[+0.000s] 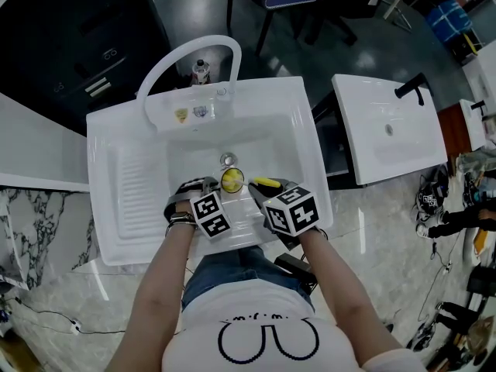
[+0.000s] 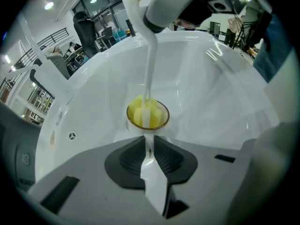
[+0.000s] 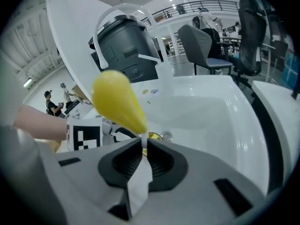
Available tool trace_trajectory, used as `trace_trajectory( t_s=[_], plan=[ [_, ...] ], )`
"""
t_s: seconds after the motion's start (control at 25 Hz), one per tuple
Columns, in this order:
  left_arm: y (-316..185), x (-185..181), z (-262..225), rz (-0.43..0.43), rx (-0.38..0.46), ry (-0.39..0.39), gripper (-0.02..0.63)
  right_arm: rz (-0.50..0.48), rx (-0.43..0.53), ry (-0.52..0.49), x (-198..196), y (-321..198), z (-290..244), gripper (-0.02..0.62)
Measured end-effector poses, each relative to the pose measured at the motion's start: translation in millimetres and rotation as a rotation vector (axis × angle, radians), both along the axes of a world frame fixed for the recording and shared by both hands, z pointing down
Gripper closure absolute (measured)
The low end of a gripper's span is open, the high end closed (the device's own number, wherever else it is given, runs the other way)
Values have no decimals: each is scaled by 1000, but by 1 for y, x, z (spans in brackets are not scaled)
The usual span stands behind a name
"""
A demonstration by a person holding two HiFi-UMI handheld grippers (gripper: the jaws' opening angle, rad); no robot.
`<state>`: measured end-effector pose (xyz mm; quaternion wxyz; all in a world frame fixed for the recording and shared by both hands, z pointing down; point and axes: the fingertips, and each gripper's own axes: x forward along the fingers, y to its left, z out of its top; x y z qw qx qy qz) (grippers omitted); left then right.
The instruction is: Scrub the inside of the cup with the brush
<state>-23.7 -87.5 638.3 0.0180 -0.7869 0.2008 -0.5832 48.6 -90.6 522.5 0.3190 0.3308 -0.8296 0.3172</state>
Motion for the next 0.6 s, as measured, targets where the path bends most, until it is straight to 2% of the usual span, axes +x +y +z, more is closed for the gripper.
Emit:
trace_trajectory(
  t_s=[0.36,0.6],
  plan=[
    [1,2,1,-4,-3,9,540,-24,-46,44,-8,-2,22,557],
    [2,-1,2,-15,-7,12,540,22,-46,-27,2,3,-6,555]
  ],
)
